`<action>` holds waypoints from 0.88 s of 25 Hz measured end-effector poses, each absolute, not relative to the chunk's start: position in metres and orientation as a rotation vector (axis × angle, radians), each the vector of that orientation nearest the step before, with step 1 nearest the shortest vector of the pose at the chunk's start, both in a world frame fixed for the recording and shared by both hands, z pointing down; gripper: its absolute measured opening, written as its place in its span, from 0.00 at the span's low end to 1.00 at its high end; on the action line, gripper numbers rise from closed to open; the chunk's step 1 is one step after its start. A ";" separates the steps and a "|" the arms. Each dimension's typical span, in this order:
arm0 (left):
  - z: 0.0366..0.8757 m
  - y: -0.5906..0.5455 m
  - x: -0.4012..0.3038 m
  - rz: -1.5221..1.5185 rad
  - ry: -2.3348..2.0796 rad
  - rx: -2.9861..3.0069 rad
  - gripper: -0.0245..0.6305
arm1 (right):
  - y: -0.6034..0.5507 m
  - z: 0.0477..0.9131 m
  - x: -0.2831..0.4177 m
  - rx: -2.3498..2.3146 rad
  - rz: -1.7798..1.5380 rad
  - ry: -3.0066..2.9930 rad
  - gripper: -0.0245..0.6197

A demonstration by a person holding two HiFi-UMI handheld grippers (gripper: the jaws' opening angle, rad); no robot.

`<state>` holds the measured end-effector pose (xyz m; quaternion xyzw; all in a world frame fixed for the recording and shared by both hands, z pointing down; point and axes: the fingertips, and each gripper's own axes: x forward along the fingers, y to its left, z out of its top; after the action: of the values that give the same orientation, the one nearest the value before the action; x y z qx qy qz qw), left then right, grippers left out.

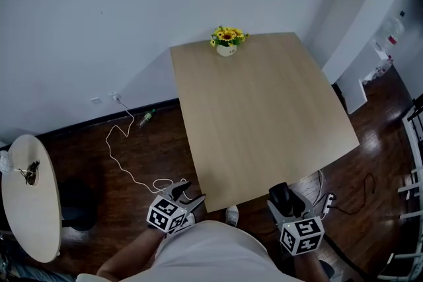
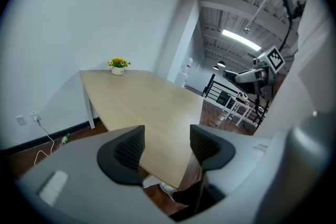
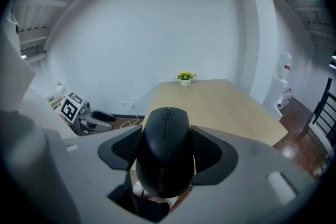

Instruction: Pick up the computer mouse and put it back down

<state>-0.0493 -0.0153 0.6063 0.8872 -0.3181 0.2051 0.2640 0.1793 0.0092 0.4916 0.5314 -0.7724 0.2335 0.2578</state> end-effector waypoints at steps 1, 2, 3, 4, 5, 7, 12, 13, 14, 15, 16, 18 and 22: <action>0.606 -0.015 -0.051 0.557 -0.862 2.397 0.43 | 0.009 0.489 0.180 1.451 0.632 -2.096 0.49; 0.607 -0.016 -0.052 0.559 -0.865 2.395 0.43 | 0.008 0.485 0.180 1.458 0.626 -2.099 0.49; 0.607 -0.016 -0.052 0.563 -0.866 2.396 0.43 | 0.007 0.482 0.180 1.462 0.621 -2.104 0.49; 0.607 -0.017 -0.052 0.568 -0.866 2.398 0.43 | 0.005 0.478 0.179 1.465 0.618 -2.111 0.49; 0.607 -0.018 -0.053 0.573 -0.866 2.401 0.43 | 0.003 0.475 0.177 1.467 0.617 -2.118 0.49; 0.608 -0.017 -0.055 0.576 -0.871 2.405 0.43 | 0.002 0.468 0.174 1.473 0.613 -2.132 0.49; 0.609 -0.021 -0.063 0.573 -0.906 2.401 0.43 | -0.005 0.463 0.170 1.474 0.599 -2.144 0.49; 0.609 -0.021 -0.063 0.571 -0.907 2.401 0.43 | -0.006 0.463 0.169 1.474 0.600 -2.143 0.49; 0.608 -0.022 -0.064 0.567 -0.909 2.401 0.43 | -0.006 0.463 0.169 1.475 0.601 -2.143 0.49; 0.607 -0.023 -0.065 0.560 -0.911 2.401 0.43 | -0.007 0.464 0.168 1.476 0.601 -2.143 0.49; 0.607 -0.024 -0.065 0.551 -0.913 2.400 0.43 | -0.008 0.464 0.168 1.476 0.602 -2.143 0.49; 0.606 -0.026 -0.065 0.531 -0.917 2.393 0.44 | -0.009 0.465 0.169 1.476 0.605 -2.143 0.49; 0.605 -0.031 -0.065 0.525 -0.928 2.392 0.44 | -0.011 0.465 0.170 1.479 0.604 -2.143 0.49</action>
<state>-0.0654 -0.0306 0.6047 0.8823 -0.3424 0.1938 0.2583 0.1703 -0.0110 0.4653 0.5381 -0.7799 0.2198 0.2323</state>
